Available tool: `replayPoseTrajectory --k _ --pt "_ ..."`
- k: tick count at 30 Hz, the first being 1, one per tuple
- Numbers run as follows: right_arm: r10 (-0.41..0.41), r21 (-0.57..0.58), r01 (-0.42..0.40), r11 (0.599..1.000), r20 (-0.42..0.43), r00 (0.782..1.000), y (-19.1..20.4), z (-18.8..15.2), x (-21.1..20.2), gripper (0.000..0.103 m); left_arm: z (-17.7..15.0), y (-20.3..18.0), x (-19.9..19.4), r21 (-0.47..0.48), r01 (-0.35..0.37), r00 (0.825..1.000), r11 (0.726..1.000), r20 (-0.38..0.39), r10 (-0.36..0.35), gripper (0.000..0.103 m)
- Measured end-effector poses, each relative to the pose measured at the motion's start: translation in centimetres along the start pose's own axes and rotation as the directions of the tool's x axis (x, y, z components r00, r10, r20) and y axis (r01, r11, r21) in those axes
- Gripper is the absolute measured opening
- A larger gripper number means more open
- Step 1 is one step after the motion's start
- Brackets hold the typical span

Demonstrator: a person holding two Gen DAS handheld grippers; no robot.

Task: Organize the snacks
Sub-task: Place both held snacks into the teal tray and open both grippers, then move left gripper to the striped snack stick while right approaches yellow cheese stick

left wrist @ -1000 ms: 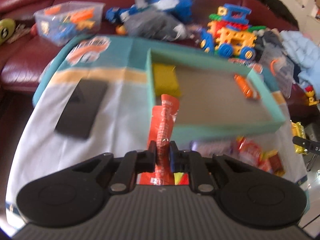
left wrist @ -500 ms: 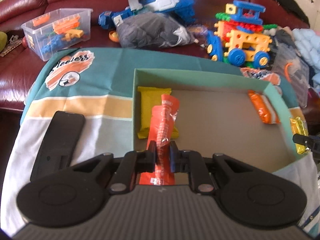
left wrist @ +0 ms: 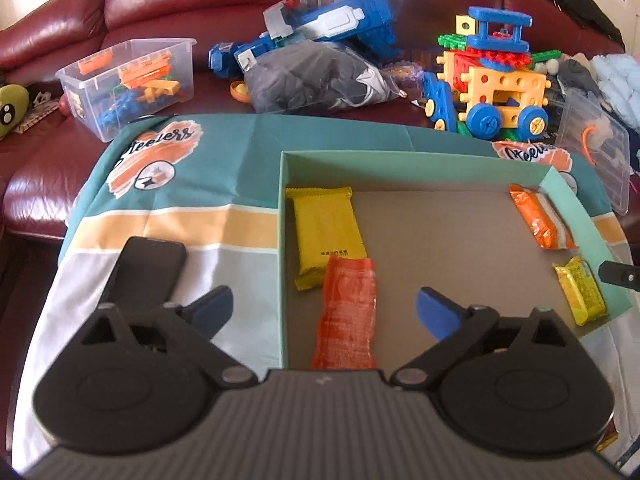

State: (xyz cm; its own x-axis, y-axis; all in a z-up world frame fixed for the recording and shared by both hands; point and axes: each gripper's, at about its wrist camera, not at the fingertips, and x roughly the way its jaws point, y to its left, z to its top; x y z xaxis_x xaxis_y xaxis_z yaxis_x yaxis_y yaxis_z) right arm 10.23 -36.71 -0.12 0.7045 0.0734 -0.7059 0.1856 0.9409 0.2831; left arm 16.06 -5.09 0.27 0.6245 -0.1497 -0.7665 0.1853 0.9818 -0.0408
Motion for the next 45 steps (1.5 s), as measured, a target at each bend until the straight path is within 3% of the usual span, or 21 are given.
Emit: replayPoseTrajectory --k 12,23,28,30,35,40,42,45 --pt "-0.013 0.021 0.012 1.0 0.03 0.999 0.4 -2.4 -6.1 0.103 -3.8 0.4 -5.0 0.013 0.02 1.0 1.0 -0.001 -0.02 0.103" --pt "-0.027 0.054 0.03 0.998 -0.047 0.999 0.5 -7.7 -8.1 0.103 -9.7 0.5 -6.0 0.077 0.026 0.995 0.997 -0.094 -0.018 0.103" --pt "-0.094 0.042 0.097 0.994 -0.084 0.992 0.5 -9.8 -7.7 0.102 -12.0 1.4 -5.6 0.081 0.014 0.989 0.997 -0.147 -0.002 0.103" --pt "-0.121 0.026 0.124 0.992 -0.096 0.988 0.5 -10.4 -7.5 0.09 -12.8 1.9 -5.3 0.082 0.004 0.986 0.997 -0.168 0.009 0.103" --pt "-0.142 0.042 0.148 0.988 -0.106 0.984 0.4 -11.2 -7.5 0.079 -14.0 2.9 -4.7 0.061 0.0 0.979 0.998 -0.205 0.013 0.103" --pt "-0.124 0.047 0.129 0.991 -0.101 0.987 0.8 -11.2 -7.8 0.067 -14.4 2.7 -4.3 0.06 0.019 0.976 0.998 -0.22 -0.005 0.103" --pt "-0.094 0.054 0.1 0.994 -0.099 0.991 1.2 -11.2 -7.9 0.054 -14.3 2.2 -4.1 0.074 0.022 0.975 0.997 -0.224 -0.005 0.103" --pt "-0.063 0.04 0.067 0.997 -0.089 0.994 1.9 -11.1 -8.2 0.042 -14.4 2.0 -3.6 0.084 0.011 0.974 0.996 -0.225 0.008 0.103"
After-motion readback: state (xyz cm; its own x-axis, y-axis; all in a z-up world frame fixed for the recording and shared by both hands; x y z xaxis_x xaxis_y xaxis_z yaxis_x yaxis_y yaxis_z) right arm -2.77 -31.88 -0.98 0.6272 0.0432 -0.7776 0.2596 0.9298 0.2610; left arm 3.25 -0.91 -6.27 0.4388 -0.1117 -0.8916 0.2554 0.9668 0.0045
